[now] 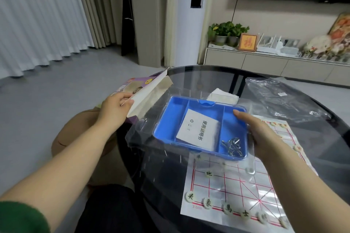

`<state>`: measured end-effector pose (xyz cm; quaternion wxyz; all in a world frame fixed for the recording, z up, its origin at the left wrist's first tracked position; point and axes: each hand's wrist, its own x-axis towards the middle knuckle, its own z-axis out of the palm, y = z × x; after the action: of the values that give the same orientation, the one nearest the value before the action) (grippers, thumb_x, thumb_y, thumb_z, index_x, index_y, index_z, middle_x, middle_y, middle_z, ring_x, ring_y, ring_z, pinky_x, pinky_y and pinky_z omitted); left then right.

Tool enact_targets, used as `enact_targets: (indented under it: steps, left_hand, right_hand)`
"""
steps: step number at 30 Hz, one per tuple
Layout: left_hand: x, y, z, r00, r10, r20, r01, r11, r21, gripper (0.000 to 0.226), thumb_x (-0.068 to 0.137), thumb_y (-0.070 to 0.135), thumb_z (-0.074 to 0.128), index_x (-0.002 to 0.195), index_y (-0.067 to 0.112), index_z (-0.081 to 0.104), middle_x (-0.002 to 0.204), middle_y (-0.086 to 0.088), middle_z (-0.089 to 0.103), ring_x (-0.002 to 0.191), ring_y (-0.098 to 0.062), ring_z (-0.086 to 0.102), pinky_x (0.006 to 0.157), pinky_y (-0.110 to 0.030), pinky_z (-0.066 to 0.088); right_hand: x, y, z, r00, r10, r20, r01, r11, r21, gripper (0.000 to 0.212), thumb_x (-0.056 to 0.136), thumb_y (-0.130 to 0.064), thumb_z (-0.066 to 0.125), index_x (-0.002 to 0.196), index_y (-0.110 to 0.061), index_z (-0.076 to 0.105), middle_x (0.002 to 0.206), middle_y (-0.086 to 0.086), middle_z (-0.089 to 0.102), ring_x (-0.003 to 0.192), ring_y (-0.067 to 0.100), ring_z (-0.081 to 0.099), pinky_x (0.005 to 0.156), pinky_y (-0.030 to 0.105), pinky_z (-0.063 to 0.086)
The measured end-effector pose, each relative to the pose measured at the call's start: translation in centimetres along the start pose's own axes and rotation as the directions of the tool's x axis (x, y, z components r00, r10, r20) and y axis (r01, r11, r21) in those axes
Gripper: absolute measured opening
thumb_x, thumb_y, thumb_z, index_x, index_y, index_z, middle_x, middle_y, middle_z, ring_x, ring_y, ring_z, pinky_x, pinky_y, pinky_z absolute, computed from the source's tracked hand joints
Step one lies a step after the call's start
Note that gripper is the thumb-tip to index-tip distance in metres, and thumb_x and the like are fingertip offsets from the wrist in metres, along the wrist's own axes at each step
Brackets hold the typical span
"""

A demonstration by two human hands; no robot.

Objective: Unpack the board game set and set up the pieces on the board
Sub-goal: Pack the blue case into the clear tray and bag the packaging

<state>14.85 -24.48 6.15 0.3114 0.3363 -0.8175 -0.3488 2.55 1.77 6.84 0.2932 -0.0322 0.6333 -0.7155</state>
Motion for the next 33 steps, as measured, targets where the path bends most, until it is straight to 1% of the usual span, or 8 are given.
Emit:
enact_targets:
  steps: [7,12,17,19,22,25,28,33]
  left_hand:
    - [-1.2,-0.7,0.2,1.0,0.002,0.017,0.0,0.993,-0.118,0.023,0.09,0.008,0.052,0.111,0.003,0.061,0.106,-0.008,0.059,0.095,-0.021,0.051,0.075,-0.021,0.033]
    - [-2.0,-1.3,1.0,0.998,-0.065,0.021,0.068,0.958,-0.28,0.009,0.087,0.004,0.056,0.094,0.007,0.061,0.091,0.003,0.057,0.078,-0.008,0.051,0.057,0.005,0.035]
    - [-2.5,-2.1,2.1,0.983,-0.163,0.085,0.183,0.903,-0.39,0.005,0.086,0.007,0.059,0.089,0.01,0.061,0.079,0.008,0.057,0.085,-0.011,0.051,0.06,0.001,0.037]
    - [-2.8,-2.1,2.5,0.982,-0.162,0.095,0.187,0.904,-0.384,0.009,0.085,0.005,0.059,0.093,0.007,0.062,0.086,0.001,0.059,0.088,-0.012,0.051,0.065,-0.008,0.039]
    - [-3.3,-2.2,3.0,0.987,-0.129,0.1,0.157,0.915,-0.373,0.016,0.083,-0.002,0.06,0.098,0.002,0.063,0.079,0.003,0.058,0.074,-0.006,0.052,0.059,0.002,0.038]
    - [-3.6,-2.6,3.2,0.99,-0.103,0.097,0.128,0.946,-0.298,0.021,0.08,-0.007,0.061,0.09,0.012,0.059,0.074,0.004,0.055,0.067,-0.005,0.05,0.054,0.0,0.039]
    - [-3.5,-3.2,3.5,0.988,-0.116,0.106,0.135,0.973,-0.189,0.021,0.079,-0.008,0.061,0.085,0.012,0.06,0.083,-0.004,0.057,0.076,-0.022,0.055,0.065,-0.022,0.047]
    - [-2.9,-3.4,3.2,0.982,-0.066,0.178,0.078,0.995,-0.062,0.028,0.077,-0.008,0.063,0.102,0.003,0.066,0.092,-0.004,0.059,0.085,-0.015,0.051,0.069,-0.016,0.035]
  right_hand:
    - [0.8,-1.2,-0.2,0.996,-0.003,-0.091,-0.005,0.996,-0.093,0.02,0.084,-0.028,0.059,0.074,-0.011,0.059,0.06,0.007,0.059,0.057,0.024,0.049,0.058,0.029,0.037]
    - [1.0,-0.9,-0.9,0.993,0.027,-0.119,-0.033,0.998,-0.05,0.018,0.088,-0.024,0.054,0.075,-0.012,0.056,0.039,-0.002,0.059,0.033,0.009,0.056,0.034,0.01,0.041]
    - [0.9,-0.2,-0.9,0.99,0.05,-0.134,-0.053,0.998,-0.015,0.015,0.089,-0.02,0.053,0.078,-0.01,0.054,0.037,-0.002,0.059,0.03,0.009,0.055,0.03,0.01,0.038]
    - [1.0,0.0,-0.8,0.989,0.058,-0.137,-0.062,0.998,-0.025,0.016,0.089,-0.02,0.053,0.078,-0.009,0.054,0.038,-0.002,0.059,0.031,0.009,0.056,0.03,0.011,0.038]
    - [1.2,0.2,-0.7,0.987,0.055,-0.148,-0.058,0.998,-0.018,0.017,0.09,-0.019,0.052,0.077,-0.009,0.053,0.035,-0.002,0.057,0.027,0.008,0.053,0.028,0.009,0.034]
    - [1.4,0.4,-0.4,0.988,0.061,-0.141,-0.063,0.998,-0.014,0.016,0.09,-0.02,0.052,0.078,-0.009,0.053,0.034,-0.003,0.057,0.027,0.006,0.052,0.028,0.009,0.033]
    - [1.7,0.7,-0.4,0.988,0.063,-0.144,-0.068,0.997,-0.033,0.017,0.089,-0.022,0.053,0.078,-0.009,0.053,0.033,-0.004,0.055,0.024,0.005,0.048,0.027,0.007,0.029]
    - [2.0,0.7,-0.3,0.985,0.078,-0.151,-0.079,0.997,-0.007,0.016,0.089,-0.022,0.053,0.08,-0.008,0.053,0.047,0.003,0.061,0.027,0.006,0.052,0.029,0.009,0.035]
